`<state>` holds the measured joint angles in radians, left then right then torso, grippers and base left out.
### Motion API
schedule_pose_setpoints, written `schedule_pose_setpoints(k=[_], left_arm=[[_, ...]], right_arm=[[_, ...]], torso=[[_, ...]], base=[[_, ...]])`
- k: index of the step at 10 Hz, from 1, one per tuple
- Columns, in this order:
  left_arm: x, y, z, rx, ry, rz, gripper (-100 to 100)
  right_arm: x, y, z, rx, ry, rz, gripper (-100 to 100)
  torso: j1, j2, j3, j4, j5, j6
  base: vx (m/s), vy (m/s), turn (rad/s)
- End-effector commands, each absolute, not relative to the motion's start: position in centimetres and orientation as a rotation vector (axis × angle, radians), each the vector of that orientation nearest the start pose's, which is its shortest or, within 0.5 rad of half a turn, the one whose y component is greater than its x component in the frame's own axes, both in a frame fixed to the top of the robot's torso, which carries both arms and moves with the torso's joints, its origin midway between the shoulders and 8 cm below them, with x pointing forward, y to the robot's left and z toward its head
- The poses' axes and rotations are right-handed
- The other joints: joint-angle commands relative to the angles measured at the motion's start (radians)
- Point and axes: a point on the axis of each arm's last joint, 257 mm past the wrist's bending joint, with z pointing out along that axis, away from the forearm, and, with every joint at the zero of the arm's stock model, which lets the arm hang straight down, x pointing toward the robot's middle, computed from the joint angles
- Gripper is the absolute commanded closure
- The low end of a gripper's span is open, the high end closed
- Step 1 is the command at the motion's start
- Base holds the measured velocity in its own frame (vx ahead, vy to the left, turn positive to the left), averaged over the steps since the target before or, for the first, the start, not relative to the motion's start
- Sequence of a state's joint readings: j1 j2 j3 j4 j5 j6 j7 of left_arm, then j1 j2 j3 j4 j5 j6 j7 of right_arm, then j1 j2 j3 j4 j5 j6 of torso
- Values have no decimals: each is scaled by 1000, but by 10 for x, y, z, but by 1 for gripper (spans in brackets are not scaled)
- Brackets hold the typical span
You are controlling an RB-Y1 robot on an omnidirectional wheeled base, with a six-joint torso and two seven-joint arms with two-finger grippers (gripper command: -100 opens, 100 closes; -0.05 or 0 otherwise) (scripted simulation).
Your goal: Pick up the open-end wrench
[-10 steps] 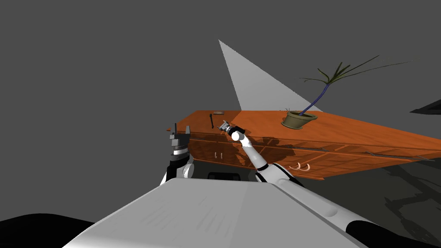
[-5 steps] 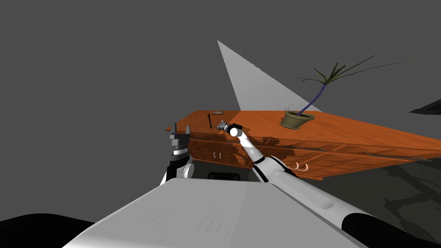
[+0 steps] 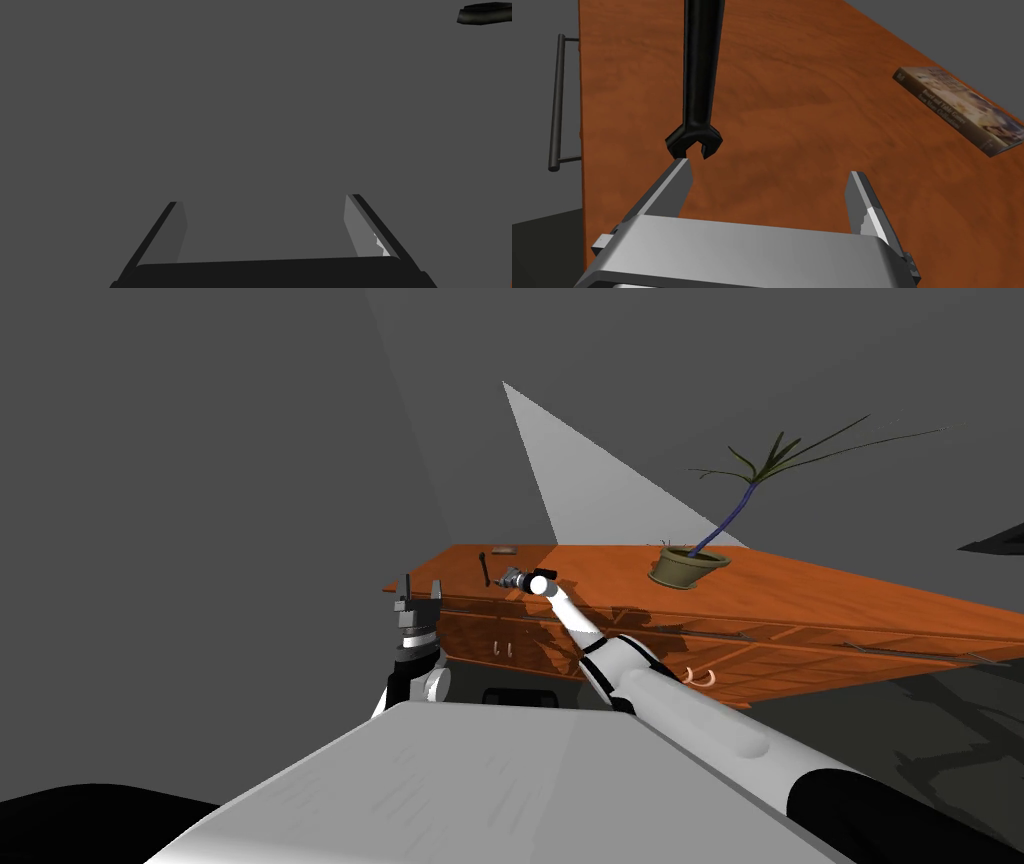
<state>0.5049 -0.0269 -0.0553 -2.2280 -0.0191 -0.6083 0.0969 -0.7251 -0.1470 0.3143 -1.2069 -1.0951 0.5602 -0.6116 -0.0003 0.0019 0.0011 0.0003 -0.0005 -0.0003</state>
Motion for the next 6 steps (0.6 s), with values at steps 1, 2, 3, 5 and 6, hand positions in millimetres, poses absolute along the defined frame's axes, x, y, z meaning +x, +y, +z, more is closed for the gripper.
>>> schedule_pose_setpoints(k=[1,2,3,5,6], left_arm=[[337,261,20,-664,539,-1447,0],[337,261,20,-664,539,-1447,0],[337,261,20,-664,539,-1447,0],[337,261,20,-664,539,-1447,0],[337,261,20,-664,539,-1447,0]], right_arm=[[597,89,-132,-1860,-1146,-1627,-100],[595,92,-131,-1855,-1162,-1616,-100],[593,100,-127,-1851,-1162,-1562,-100],[589,115,-121,-1842,-1154,-1474,-100],[588,116,-119,-1839,-1163,-1470,-100]], torso=[[0,0,0,0,0,0],[-1,0,0,0,0,0],[0,0,0,0,0,0],[1,0,0,0,0,0],[1,-1,0,0,0,0]], base=[[7,-41,30],[6,-27,14],[5,-22,21],[15,-22,38],[13,-15,6]])
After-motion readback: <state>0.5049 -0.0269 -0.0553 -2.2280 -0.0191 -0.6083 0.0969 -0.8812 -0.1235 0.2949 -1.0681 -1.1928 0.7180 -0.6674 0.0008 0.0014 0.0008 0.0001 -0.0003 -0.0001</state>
